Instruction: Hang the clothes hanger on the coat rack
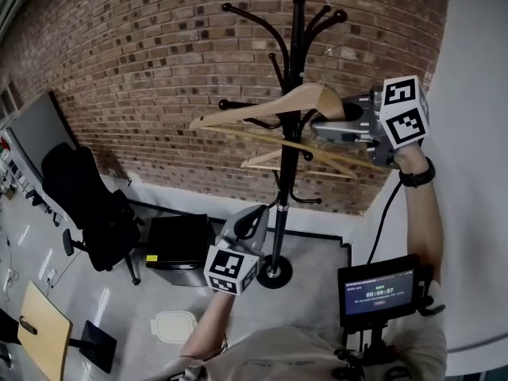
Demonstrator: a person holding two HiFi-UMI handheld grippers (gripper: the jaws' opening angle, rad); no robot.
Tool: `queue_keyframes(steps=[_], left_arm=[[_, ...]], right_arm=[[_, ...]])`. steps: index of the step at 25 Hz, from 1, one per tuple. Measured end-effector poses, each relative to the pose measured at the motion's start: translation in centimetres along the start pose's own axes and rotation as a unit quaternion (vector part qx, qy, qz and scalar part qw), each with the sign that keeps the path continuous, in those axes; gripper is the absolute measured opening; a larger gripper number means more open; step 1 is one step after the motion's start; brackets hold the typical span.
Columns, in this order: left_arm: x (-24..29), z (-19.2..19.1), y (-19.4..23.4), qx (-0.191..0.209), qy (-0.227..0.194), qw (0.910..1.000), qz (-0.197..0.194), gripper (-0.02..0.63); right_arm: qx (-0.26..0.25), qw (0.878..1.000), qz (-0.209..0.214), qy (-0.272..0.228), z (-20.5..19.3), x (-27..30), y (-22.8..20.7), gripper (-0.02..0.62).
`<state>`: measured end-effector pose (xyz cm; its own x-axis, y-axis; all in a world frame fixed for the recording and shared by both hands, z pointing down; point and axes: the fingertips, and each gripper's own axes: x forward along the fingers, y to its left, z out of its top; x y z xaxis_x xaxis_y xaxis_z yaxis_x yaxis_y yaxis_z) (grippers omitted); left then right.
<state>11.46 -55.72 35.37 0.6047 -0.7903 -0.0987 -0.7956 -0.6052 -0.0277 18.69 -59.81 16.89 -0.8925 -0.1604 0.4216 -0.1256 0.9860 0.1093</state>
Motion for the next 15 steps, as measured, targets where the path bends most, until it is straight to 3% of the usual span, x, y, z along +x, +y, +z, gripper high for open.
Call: queue_keyframes(steps=[4, 15], left_arm=[[-0.3, -0.3, 0.7, -0.001, 0.000, 0.9999, 0.011, 0.002], [-0.6, 0.3, 1.4, 0.008, -0.003, 0.9994, 0.034, 0.002]], right_arm=[[0.002, 0.999, 0.045, -0.002, 1.8, -0.9, 0.2, 0.003], [0.030, 0.995, 0.094, -0.006, 6.7, -4.2, -2.4, 0.003]])
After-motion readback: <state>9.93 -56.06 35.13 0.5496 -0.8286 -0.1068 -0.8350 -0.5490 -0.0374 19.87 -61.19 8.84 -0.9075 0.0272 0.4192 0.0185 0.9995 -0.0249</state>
